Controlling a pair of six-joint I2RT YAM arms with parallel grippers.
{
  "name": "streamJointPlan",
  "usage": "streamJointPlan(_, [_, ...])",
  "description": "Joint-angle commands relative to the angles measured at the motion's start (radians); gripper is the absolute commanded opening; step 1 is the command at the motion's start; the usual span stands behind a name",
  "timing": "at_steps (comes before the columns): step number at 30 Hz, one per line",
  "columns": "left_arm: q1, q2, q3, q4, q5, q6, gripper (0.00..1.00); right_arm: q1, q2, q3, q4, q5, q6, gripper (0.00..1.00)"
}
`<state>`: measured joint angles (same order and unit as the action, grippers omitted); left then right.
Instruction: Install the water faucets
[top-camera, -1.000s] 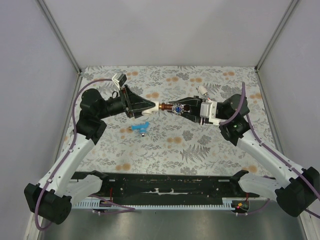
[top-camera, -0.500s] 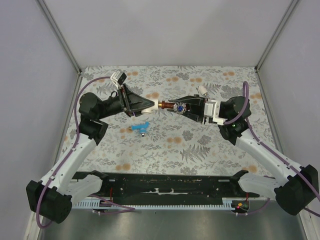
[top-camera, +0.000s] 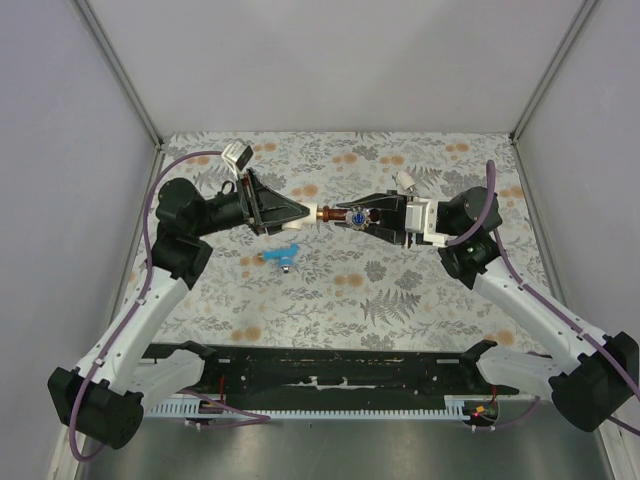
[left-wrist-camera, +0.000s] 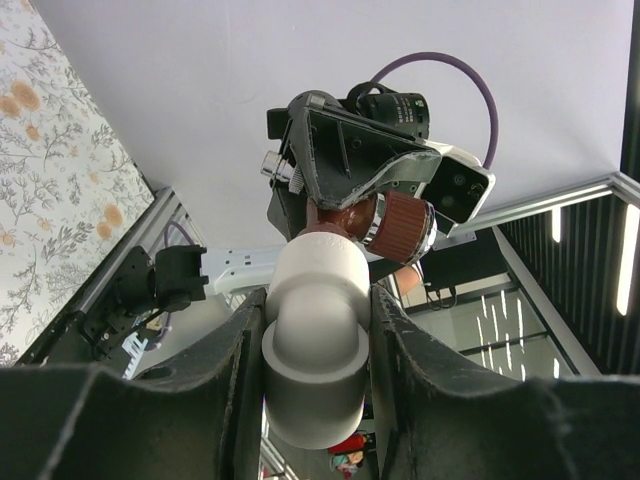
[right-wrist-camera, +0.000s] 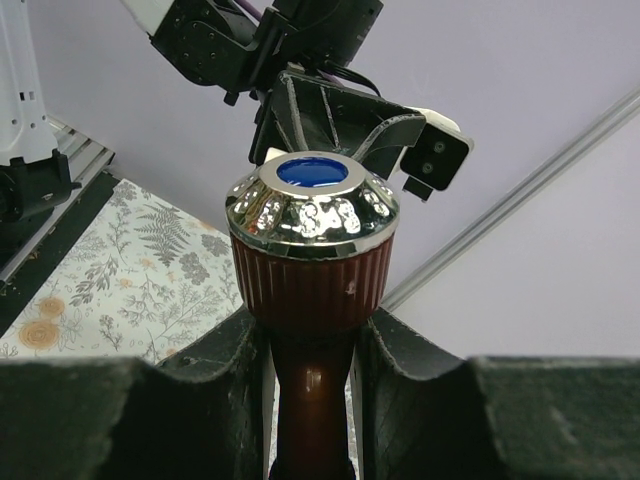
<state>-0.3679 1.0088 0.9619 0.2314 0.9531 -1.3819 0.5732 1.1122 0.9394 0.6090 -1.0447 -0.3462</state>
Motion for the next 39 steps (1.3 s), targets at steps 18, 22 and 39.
streamJointPlan(18, [-0.040,-0.039,0.015,0.172,0.003,0.087,0.02,0.027,0.048,0.027,0.028,0.017,0.213,0.00])
streamJointPlan(22, [-0.049,-0.045,0.024,0.120,-0.011,0.179,0.02,0.031,0.046,0.035,-0.011,0.029,0.227,0.00])
streamJointPlan(39, [-0.066,-0.085,-0.009,0.174,-0.063,0.325,0.02,0.042,0.043,0.032,-0.005,0.101,0.432,0.00])
